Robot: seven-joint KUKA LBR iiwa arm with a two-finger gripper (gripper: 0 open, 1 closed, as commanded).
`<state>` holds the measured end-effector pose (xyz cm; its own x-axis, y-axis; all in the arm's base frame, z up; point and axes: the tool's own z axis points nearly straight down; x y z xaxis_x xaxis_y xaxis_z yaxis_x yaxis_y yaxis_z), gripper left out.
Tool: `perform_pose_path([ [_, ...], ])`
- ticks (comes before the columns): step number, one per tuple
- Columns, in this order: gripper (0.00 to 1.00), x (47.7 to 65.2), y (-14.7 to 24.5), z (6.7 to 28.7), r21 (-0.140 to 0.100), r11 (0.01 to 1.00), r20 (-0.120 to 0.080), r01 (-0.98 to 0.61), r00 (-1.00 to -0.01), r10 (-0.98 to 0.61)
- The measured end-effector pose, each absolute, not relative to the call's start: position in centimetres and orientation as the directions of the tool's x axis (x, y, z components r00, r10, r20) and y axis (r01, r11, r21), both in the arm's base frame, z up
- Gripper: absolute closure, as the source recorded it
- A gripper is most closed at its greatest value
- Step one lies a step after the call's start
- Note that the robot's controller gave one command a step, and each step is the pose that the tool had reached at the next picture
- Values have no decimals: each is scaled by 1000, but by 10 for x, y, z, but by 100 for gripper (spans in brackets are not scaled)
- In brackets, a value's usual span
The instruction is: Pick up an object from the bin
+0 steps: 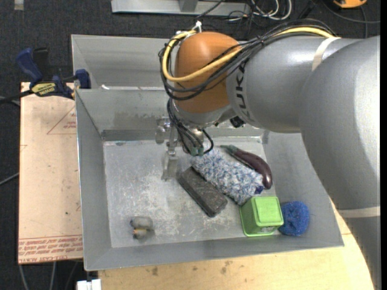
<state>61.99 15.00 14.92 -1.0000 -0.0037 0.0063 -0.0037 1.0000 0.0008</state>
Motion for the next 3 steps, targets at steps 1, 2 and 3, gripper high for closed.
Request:
perform_pose_path([
  [1, 0, 622, 149, 154, 2, 1000, -1, -1, -1000, -1],
  [2, 0, 620, 106, 129, 3, 1000, -4, -13, -1000, -13],
  [3, 0, 594, 81, 115, -2, 999, 1, 44, -999, 44],
])
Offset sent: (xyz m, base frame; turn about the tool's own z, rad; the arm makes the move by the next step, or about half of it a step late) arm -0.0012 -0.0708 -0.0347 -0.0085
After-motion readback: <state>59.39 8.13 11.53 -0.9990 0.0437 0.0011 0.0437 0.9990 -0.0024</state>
